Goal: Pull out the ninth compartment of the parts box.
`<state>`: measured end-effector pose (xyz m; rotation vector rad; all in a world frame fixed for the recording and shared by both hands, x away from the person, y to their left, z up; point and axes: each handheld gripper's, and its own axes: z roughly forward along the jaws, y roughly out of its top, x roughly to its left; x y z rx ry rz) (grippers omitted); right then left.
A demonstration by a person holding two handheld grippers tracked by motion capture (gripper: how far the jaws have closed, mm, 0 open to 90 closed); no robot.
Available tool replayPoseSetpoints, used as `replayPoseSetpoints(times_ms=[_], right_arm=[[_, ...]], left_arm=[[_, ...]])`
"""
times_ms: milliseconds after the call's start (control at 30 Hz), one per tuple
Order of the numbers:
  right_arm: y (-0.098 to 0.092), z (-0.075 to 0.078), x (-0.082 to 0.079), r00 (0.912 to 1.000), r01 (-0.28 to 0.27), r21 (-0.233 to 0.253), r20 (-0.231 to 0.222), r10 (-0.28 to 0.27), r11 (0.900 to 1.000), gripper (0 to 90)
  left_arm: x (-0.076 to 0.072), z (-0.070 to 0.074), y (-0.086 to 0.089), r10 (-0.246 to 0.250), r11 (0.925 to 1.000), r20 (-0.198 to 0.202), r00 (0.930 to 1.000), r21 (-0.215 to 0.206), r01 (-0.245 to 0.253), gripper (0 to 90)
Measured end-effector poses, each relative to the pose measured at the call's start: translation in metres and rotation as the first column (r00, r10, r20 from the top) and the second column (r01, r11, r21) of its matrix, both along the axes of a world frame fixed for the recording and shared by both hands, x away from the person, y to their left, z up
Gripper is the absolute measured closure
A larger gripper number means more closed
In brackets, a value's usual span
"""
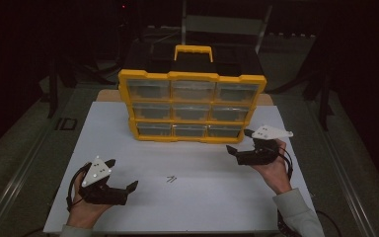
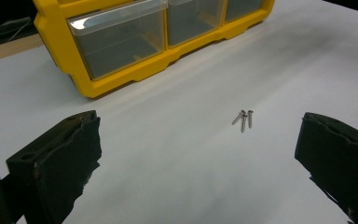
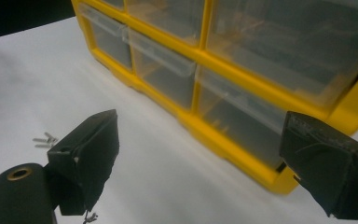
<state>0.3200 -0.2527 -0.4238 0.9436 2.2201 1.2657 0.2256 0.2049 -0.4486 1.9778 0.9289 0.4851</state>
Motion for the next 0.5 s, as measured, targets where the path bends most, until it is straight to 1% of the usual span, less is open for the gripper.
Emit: replayPoseSetpoints(times_ms=[33,67,100,133,167,200,233,267,300,333,367,400,433,467,500], right_arm=[[0.003,0.008,0.010,0.9999,-0.015,-0.018,-0.003,0.015,1.000,11.9],[0.003,0.008,0.010,0.9999,-0.015,-0.018,-0.003,0.015,1.000,11.9],[0.005,0.012,0.015,0.9997,-0.023,-0.038,-0.004,0.023,0.999,12.3],[0.005,0.012,0.015,0.9997,-0.023,-0.038,-0.004,0.023,0.999,12.3],[0.008,0.015,0.022,0.9997,-0.026,-0.066,-0.002,0.026,0.997,12.4],[0.008,0.015,0.022,0.9997,-0.026,-0.066,-0.002,0.026,0.997,12.4],[0.010,0.018,0.027,0.9996,-0.027,-0.100,0.000,0.027,0.995,12.5],[0.010,0.018,0.027,0.9996,-0.027,-0.100,0.000,0.027,0.995,12.5],[0.013,0.019,0.031,0.9996,-0.027,-0.136,0.004,0.028,0.990,12.6],[0.013,0.019,0.031,0.9996,-0.027,-0.136,0.004,0.028,0.990,12.6],[0.017,0.021,0.034,0.9995,-0.027,-0.177,0.010,0.030,0.984,12.9],[0.017,0.021,0.034,0.9995,-0.027,-0.177,0.010,0.030,0.984,12.9],[0.020,0.023,0.036,0.9993,-0.028,-0.218,0.016,0.032,0.976,13.2],[0.020,0.023,0.036,0.9993,-0.028,-0.218,0.016,0.032,0.976,13.2],[0.023,0.026,0.038,0.9993,-0.025,-0.250,0.021,0.031,0.968,13.4]], left_arm=[[0.000,0.000,0.000,-0.002,1.0000,0.001,1.0000,0.000,0.002,1.0],[0.000,0.000,-0.001,-0.003,1.0000,0.001,1.0000,0.001,0.003,1.0],[0.000,0.000,-0.001,-0.004,1.0000,0.001,1.0000,0.000,0.004,1.0],[0.000,0.000,-0.001,-0.004,1.0000,0.001,1.0000,0.000,0.004,1.0],[0.000,0.000,-0.001,-0.003,1.0000,0.002,1.0000,0.000,0.003,1.0],[-0.001,0.000,-0.001,-0.003,1.0000,0.002,1.0000,-0.001,0.003,1.0],[0.000,0.000,-0.001,-0.003,1.0000,0.001,1.0000,-0.001,0.003,1.0],[0.000,0.000,-0.001,-0.003,1.0000,0.001,1.0000,-0.001,0.003,1.0],[0.000,0.000,-0.001,-0.003,1.0000,0.001,1.0000,0.000,0.003,1.0],[0.000,0.000,-0.001,-0.003,1.0000,0.001,1.0000,0.000,0.003,1.0],[0.000,0.000,-0.001,-0.005,1.0000,0.001,1.0000,0.001,0.005,1.0],[0.000,0.000,-0.001,-0.005,1.0000,0.001,1.0000,0.001,0.005,1.0],[0.000,-0.001,-0.001,-0.004,1.0000,-0.002,1.0000,-0.001,0.004,1.0],[0.000,-0.001,-0.001,-0.004,1.0000,-0.003,1.0000,-0.001,0.004,1.0],[0.000,-0.001,-0.001,-0.004,1.0000,-0.004,1.0000,-0.001,0.004,1.0]])
